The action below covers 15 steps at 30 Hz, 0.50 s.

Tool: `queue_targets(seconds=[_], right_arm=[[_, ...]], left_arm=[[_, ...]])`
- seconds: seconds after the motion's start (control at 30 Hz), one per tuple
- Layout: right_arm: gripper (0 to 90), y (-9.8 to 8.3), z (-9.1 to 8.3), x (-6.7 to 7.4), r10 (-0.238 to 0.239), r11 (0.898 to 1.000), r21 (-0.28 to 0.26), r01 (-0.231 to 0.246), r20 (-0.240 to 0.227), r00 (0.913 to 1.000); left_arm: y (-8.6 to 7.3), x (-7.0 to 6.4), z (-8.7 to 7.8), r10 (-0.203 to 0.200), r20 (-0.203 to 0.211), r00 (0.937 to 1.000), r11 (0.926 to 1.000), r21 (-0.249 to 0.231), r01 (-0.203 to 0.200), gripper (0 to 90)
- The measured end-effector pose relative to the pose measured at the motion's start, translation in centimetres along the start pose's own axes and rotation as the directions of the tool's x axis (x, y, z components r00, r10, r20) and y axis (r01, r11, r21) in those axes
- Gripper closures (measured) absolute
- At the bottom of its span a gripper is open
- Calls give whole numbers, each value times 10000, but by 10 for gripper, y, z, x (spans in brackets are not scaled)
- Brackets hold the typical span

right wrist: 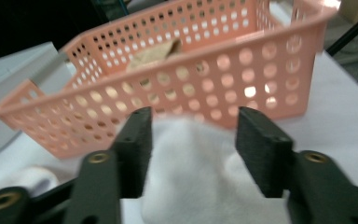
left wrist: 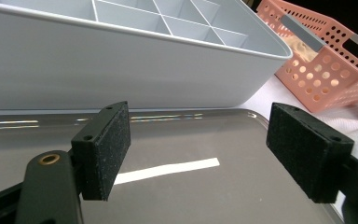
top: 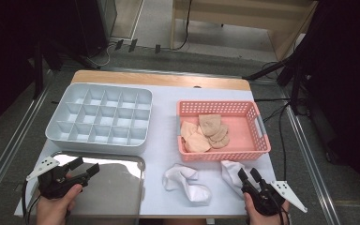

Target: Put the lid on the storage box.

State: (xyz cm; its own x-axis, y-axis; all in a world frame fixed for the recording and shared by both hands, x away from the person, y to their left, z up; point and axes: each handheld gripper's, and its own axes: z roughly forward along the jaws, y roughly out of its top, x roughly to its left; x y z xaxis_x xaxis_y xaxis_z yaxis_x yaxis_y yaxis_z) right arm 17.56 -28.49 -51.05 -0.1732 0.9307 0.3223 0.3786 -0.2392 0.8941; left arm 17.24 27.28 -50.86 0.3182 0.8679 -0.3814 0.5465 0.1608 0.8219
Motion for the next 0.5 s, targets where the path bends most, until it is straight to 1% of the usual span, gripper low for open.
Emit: queue_targets(seconds=[0.1,0.17,0.23,0.27,0.33,0.37,0.4,0.5], right_arm=[[422,6,-7,9,-219,9986,-473,220,30,9998],[422,8,-11,16,-319,9977,-599,323,76,9995],[440,7,-13,23,-368,9973,-646,361,-103,9993],[445,6,-13,26,-399,9973,-628,385,-211,9990],[453,1,-13,32,-438,9976,-557,419,-333,9985],[453,-2,-13,35,-419,9980,-480,400,-398,9983],[455,-6,-13,38,-381,9986,-390,361,-504,9980],[457,-18,-11,47,-372,9993,43,377,-892,9953]], left_arm=[[0,-2,1,34,52,10000,10000,21,-34,230],[0,-3,2,43,84,10000,10000,5,-43,233],[0,-5,3,44,130,9999,10000,-29,-44,239],[0,-6,3,7,155,9999,10000,-63,-6,245],[0,-8,4,72,245,9997,10000,-35,-71,252],[0,-9,5,18,273,9996,10000,-2,-18,254],[-1,-8,6,42,302,9995,10000,28,-43,255],[0,-7,9,-142,383,9992,9999,46,140,256]])
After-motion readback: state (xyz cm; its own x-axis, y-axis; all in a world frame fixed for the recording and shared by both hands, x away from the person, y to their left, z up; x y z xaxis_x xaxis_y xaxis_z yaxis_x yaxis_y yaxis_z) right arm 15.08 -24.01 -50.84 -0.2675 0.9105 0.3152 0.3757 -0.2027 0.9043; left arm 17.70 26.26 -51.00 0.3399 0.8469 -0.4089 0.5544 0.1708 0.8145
